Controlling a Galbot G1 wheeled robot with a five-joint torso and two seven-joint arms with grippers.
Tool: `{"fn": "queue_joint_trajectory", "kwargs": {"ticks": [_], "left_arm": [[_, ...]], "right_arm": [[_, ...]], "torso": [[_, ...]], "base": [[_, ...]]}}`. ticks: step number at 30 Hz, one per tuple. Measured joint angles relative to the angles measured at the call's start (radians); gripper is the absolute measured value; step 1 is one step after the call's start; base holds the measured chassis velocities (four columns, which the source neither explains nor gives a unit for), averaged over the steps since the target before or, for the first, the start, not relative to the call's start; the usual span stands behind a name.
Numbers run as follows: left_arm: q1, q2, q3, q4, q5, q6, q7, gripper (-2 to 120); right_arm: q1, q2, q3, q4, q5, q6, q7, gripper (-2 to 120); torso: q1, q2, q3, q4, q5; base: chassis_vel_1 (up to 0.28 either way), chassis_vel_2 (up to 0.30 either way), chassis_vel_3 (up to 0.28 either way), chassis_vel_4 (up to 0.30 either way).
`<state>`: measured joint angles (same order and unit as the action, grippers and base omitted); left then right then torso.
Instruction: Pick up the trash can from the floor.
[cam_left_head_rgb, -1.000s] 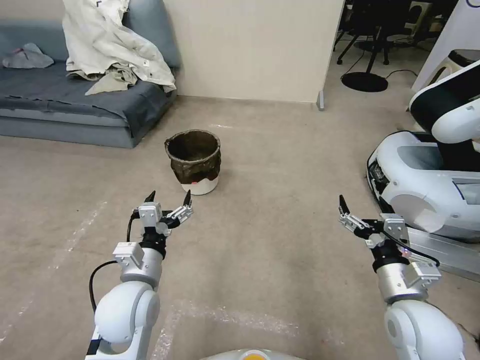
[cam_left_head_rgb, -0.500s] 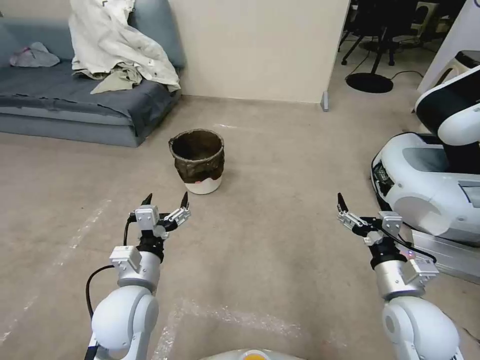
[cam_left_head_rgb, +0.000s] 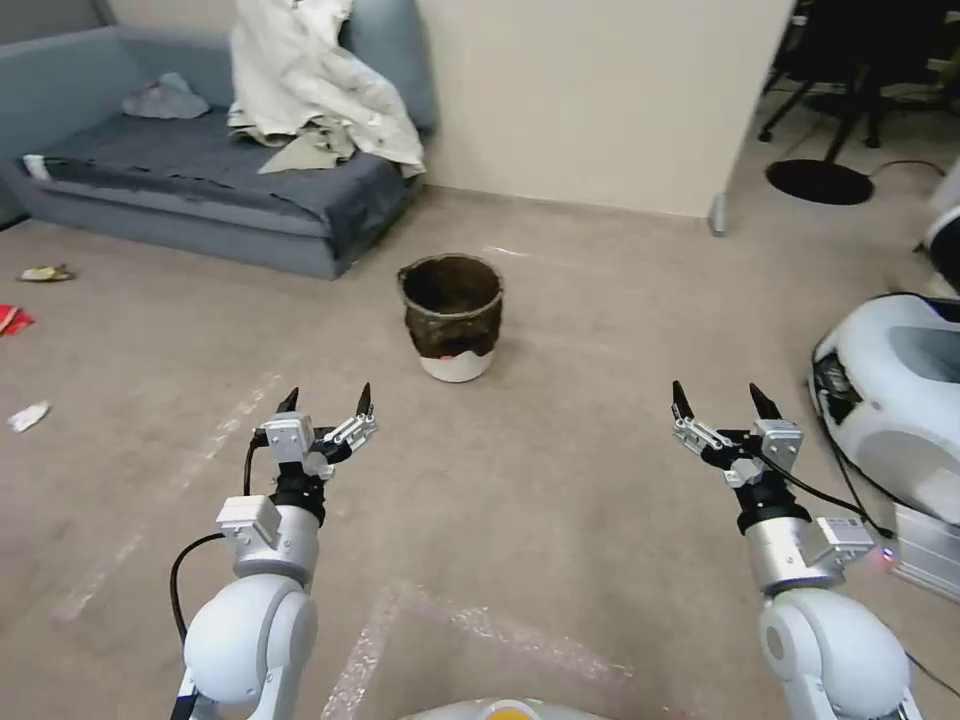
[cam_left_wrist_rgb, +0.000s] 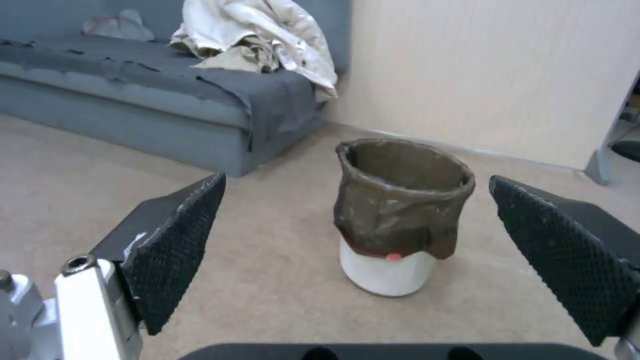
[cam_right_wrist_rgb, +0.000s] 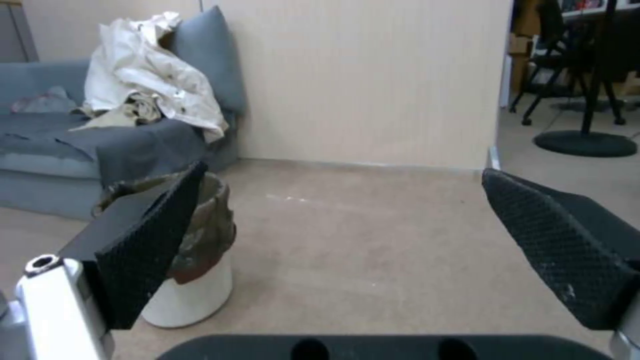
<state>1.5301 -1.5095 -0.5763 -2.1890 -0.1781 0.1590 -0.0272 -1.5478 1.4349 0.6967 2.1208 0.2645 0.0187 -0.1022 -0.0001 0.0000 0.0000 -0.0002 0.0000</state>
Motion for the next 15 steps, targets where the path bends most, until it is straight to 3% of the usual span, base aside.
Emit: {"fn": "queue_joint_trajectory", "kwargs": {"ticks": [15], "left_arm": [[0.002, 0.0, 0.001, 0.0, 0.013, -0.008, -0.007, 100]], "right_arm": [[-0.001, 0.003, -0.003, -0.014, 0.014, 0.034, -0.048, 100]], "torso": [[0.0, 0.0, 0.0, 0.0002, 0.0]], "base": [[-0.006, 0.009, 0.009, -0.006]]}}
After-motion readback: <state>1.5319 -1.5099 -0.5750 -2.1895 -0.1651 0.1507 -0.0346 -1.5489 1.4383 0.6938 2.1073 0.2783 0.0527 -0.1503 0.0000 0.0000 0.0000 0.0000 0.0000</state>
